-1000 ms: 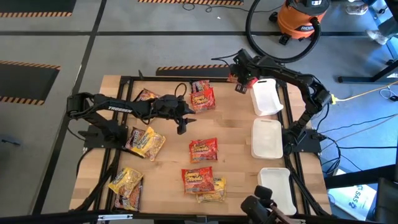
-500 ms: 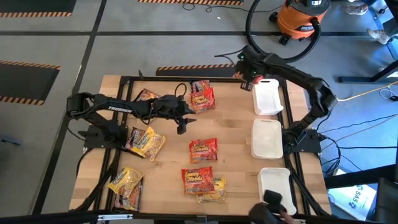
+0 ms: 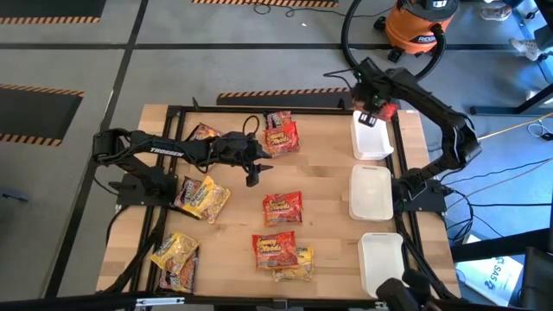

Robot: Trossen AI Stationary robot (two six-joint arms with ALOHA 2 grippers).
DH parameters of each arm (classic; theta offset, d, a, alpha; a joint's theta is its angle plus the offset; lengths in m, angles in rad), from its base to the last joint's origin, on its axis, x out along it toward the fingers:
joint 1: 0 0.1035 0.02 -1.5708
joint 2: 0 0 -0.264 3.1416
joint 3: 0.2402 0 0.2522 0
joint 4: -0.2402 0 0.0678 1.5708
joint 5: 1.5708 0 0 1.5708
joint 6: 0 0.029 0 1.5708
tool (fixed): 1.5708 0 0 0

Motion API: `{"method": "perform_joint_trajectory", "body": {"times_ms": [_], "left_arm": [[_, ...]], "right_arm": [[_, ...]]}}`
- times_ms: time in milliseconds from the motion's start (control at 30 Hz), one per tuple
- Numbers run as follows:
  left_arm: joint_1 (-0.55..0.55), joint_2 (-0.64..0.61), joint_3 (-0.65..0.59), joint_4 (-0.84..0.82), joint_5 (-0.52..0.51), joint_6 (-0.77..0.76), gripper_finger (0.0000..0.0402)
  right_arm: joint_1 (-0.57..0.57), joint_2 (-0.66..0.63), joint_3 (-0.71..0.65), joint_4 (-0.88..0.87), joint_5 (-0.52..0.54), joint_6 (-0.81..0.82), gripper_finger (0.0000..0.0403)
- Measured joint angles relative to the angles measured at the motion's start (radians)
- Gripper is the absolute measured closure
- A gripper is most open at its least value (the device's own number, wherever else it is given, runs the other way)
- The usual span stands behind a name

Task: Sort Maruchan noodles
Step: Put the orange noodle pack into the top white bin

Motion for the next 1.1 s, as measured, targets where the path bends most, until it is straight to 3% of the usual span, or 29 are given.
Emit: {"method": "perform_joint_trajectory", "body": {"times_ms": [433,867,1100], "left_arm": [[0.0,0.0,0.0,0.039,-0.002,0.0,0.0237],[0.0,0.0,0.0,0.038,-0.002,0.0,0.0237],[0.0,0.0,0.0,0.037,-0.002,0.0,0.0237]], "right_arm": [[-0.007,0.029,-0.166,0.096,0.035,-0.086,0.0327],[-0.007,0.085,-0.189,0.255,-0.138,-0.137,0.0327],[-0.007,0.099,-0.185,0.227,-0.156,-0.04,0.0327]]}}
